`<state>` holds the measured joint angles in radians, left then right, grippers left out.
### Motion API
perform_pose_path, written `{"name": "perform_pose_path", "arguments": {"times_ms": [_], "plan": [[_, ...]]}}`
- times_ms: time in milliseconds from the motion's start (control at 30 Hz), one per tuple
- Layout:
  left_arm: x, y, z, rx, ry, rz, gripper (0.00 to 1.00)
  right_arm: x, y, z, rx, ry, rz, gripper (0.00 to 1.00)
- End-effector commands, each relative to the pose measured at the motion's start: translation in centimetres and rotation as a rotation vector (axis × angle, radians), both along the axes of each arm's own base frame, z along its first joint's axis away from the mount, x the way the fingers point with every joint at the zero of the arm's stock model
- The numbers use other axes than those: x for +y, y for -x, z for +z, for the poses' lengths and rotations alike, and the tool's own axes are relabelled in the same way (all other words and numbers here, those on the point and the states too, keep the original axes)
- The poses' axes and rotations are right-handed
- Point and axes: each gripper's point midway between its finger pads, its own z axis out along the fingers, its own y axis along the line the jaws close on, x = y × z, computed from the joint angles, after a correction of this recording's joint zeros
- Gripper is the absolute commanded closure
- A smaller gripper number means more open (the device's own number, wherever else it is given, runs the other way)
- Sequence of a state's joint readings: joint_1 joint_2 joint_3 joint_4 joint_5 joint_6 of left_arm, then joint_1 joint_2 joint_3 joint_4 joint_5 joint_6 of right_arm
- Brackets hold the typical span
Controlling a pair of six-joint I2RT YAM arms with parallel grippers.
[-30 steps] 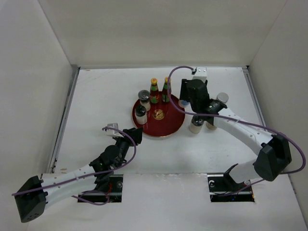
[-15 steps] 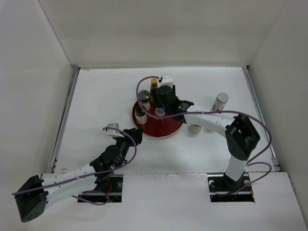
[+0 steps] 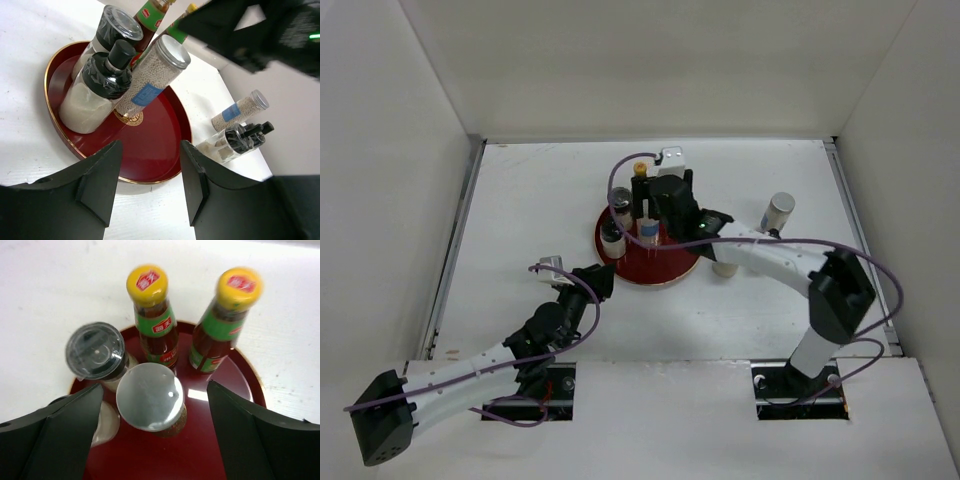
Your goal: Organize the condiment bottles
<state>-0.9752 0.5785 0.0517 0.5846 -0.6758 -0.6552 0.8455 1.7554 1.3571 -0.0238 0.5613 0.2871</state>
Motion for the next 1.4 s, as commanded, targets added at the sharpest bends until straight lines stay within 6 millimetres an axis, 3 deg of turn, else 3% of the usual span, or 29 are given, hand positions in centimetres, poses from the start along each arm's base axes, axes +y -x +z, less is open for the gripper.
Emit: {"name": "perform_pose_path", "arguments": {"times_ms": [0,100,200,267,367,600,800,1033,1100,1200,1300,1367], "plan": [[0.1,0.2,-0.7,0.001,0.002,-0.007,0.53,-4.4,0.8,9.4,-0.176,-0.159,-0.071,0.09],[0.0,0.3,-0.7,0.004,0.003,-0.011,0.53,-13.6,-0.6,9.0,-0.197,-0.142,-0.256,0.09],[-0.1,0.3,-0.7,0.005,0.004,-0.013,0.53,-23.0,-1.4,6.4,-0.140,-0.085,-0.460,0.07],[-0.1,0.3,-0.7,0.006,0.005,-0.015,0.53,-27.7,-1.4,4.5,-0.084,-0.043,-0.563,0.04],[-0.1,0.2,-0.9,0.010,-0.001,-0.010,0.53,-31.2,-1.1,2.7,-0.039,-0.015,-0.644,0.00],[0.1,0.3,-0.7,0.002,0.004,-0.010,0.53,-32.5,-1.7,-1.5,0.079,-0.007,-0.684,0.00],[-0.1,0.1,-0.9,0.009,-0.006,-0.011,0.53,-33.0,-2.2,-3.8,0.123,-0.031,-0.688,0.06],[-0.1,0.1,-0.9,0.009,-0.004,-0.011,0.53,-33.0,-2.8,-4.1,0.134,-0.044,-0.693,0.33],[0.0,0.1,-0.9,0.010,-0.006,-0.008,0.53,-33.2,-2.6,-2.6,0.085,-0.085,-0.712,0.46],[0.0,0.0,-1.1,0.015,-0.009,-0.007,0.53,-33.1,-2.1,1.8,-0.054,-0.169,-0.701,0.51],[0.0,0.0,-1.1,0.015,-0.009,-0.007,0.52,-30.4,-1.4,6.6,-0.160,-0.219,-0.610,0.51],[0.0,-0.1,-1.1,0.016,-0.010,-0.004,0.52,-27.4,-1.1,9.0,-0.194,-0.240,-0.520,0.51]]}}
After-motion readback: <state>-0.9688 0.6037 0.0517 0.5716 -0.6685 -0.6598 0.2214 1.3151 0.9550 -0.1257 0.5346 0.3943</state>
